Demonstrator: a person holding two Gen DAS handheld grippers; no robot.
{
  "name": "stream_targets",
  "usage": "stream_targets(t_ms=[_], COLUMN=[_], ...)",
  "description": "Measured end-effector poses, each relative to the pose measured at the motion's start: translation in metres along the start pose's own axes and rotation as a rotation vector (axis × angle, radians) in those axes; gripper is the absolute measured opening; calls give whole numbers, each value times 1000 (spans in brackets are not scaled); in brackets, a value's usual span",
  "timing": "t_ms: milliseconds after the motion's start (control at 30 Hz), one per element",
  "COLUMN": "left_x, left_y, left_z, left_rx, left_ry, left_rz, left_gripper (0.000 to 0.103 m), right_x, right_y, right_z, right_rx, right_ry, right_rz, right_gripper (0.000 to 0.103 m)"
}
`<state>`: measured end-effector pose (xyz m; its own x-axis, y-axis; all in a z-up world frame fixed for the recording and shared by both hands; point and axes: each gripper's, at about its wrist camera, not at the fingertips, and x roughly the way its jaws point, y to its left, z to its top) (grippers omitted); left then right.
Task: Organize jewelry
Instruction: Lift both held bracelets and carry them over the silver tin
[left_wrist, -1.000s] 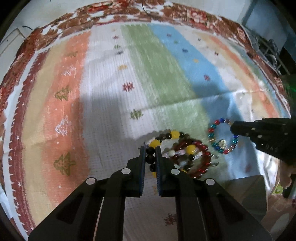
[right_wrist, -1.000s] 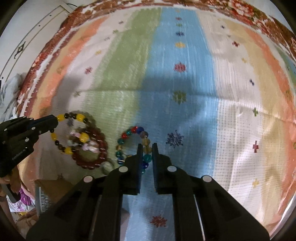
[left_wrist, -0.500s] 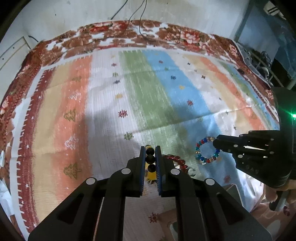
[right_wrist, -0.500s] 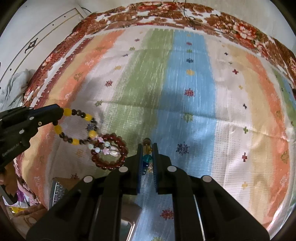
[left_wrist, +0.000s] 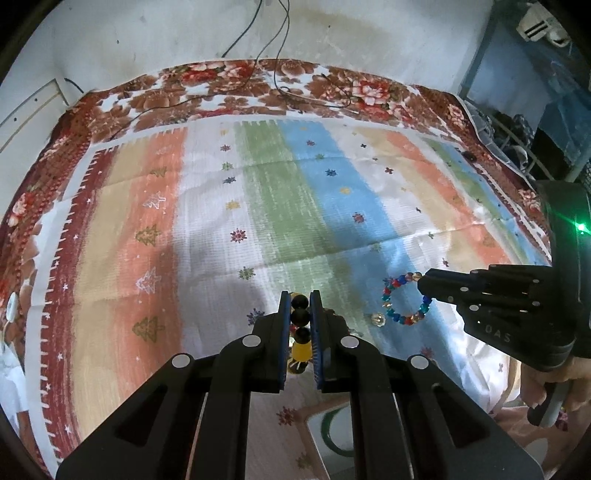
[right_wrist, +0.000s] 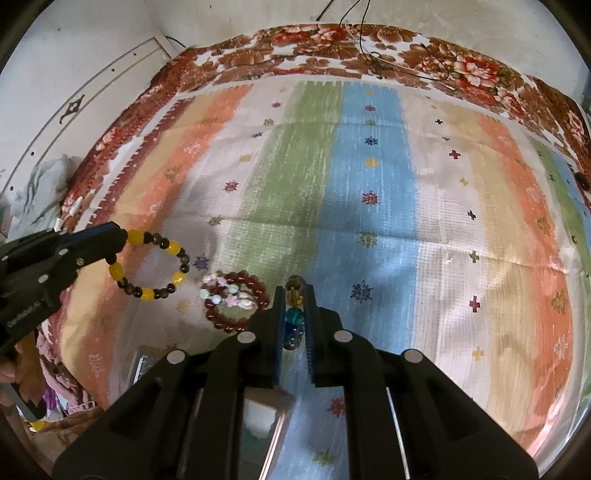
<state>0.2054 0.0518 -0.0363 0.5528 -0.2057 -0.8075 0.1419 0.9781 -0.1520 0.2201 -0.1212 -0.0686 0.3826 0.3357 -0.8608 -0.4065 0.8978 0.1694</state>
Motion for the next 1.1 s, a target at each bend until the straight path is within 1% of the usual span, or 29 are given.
stream_targets(t_ms=[167,267,367,567,767,1100], left_x=[-16,-23,-32,-47,-64,-74], left_y=[-4,-9,-16,-18,-25,-40], left_z=[-7,-12,-18,-32,-46,-71], left_rx=[-17,-16,-9,-14,-21,-8], left_ry=[-22,-32,-47,-67,-94,-95], left_rz=[-3,-8,-8,-4,-21,-35], left_gripper=[9,9,10,10,10,10], right_x=[-17,-29,-36,-44,-57,-64], right_y=[9,14,21,36,44,53], right_z=[-8,-11,-15,-32,-48,-70], right_rx=[-6,10,4,-38,-45,-59], right_ry=[-23,-39,-53,-53,-66,-54], right_rz=[5,41,42,26,50,65], right_gripper=[11,11,11,11,11,11])
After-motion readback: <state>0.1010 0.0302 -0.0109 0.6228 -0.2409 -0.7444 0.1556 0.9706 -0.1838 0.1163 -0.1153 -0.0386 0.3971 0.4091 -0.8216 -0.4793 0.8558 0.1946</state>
